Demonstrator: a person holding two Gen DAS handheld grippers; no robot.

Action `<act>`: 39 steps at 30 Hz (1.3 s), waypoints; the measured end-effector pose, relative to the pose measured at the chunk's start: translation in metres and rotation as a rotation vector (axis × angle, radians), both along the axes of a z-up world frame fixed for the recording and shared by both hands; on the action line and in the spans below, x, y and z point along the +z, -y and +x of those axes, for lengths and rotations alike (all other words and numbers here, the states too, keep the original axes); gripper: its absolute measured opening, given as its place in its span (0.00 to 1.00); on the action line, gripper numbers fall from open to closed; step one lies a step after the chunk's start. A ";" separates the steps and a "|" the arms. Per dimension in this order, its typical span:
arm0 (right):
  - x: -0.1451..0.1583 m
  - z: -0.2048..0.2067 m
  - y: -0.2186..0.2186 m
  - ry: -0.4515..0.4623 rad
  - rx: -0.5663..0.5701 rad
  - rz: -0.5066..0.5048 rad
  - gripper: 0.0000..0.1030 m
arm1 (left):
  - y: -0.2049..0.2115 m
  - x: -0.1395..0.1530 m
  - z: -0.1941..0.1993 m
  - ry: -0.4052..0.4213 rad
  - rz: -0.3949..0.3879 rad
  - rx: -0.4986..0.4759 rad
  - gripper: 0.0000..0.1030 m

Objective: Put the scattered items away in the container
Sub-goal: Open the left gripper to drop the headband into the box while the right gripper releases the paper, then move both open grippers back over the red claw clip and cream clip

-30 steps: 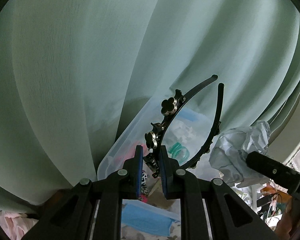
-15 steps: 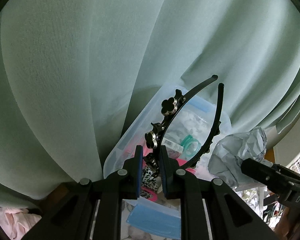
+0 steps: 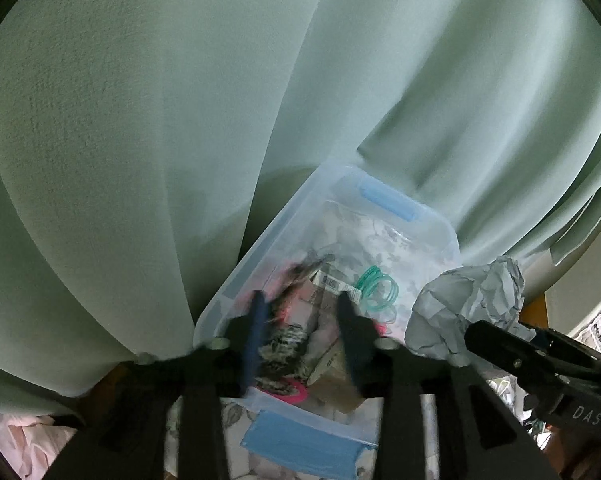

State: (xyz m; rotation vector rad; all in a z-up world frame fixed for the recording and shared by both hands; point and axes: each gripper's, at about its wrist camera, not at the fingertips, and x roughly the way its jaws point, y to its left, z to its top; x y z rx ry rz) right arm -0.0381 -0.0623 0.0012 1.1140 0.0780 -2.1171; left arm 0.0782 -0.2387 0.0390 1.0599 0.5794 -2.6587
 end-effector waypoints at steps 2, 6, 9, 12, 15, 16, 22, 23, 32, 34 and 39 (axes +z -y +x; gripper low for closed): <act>0.000 0.000 -0.001 0.002 -0.001 0.000 0.62 | 0.001 0.001 0.004 -0.003 0.000 -0.005 0.54; 0.000 0.002 -0.004 0.007 -0.003 -0.004 0.65 | -0.037 -0.017 -0.041 -0.006 0.001 -0.014 0.66; 0.000 0.000 -0.006 0.002 -0.002 -0.007 0.73 | -0.040 -0.016 -0.048 -0.005 0.000 -0.012 0.71; 0.001 0.002 -0.009 -0.003 -0.006 -0.013 0.74 | -0.041 -0.030 -0.074 -0.002 -0.011 -0.011 0.74; -0.002 -0.001 -0.011 -0.004 -0.014 -0.018 0.84 | -0.044 -0.028 -0.073 -0.013 -0.018 -0.017 0.79; -0.002 0.000 -0.013 -0.005 -0.016 -0.021 0.84 | -0.046 -0.028 -0.074 -0.016 -0.022 -0.020 0.80; 0.001 0.004 -0.023 -0.009 -0.031 -0.037 0.85 | -0.056 -0.021 -0.072 -0.035 -0.045 -0.032 0.87; 0.001 0.005 -0.025 -0.010 -0.035 -0.040 0.85 | -0.058 -0.020 -0.071 -0.040 -0.050 -0.035 0.88; 0.006 0.011 -0.050 -0.017 -0.078 -0.073 1.00 | -0.079 -0.011 -0.069 -0.084 -0.098 -0.060 0.98; 0.008 0.012 -0.058 -0.021 -0.096 -0.079 1.00 | -0.084 -0.008 -0.067 -0.100 -0.105 -0.072 0.98; 0.010 0.016 -0.076 -0.031 -0.137 -0.095 1.00 | -0.097 0.000 -0.065 -0.136 -0.119 -0.101 0.98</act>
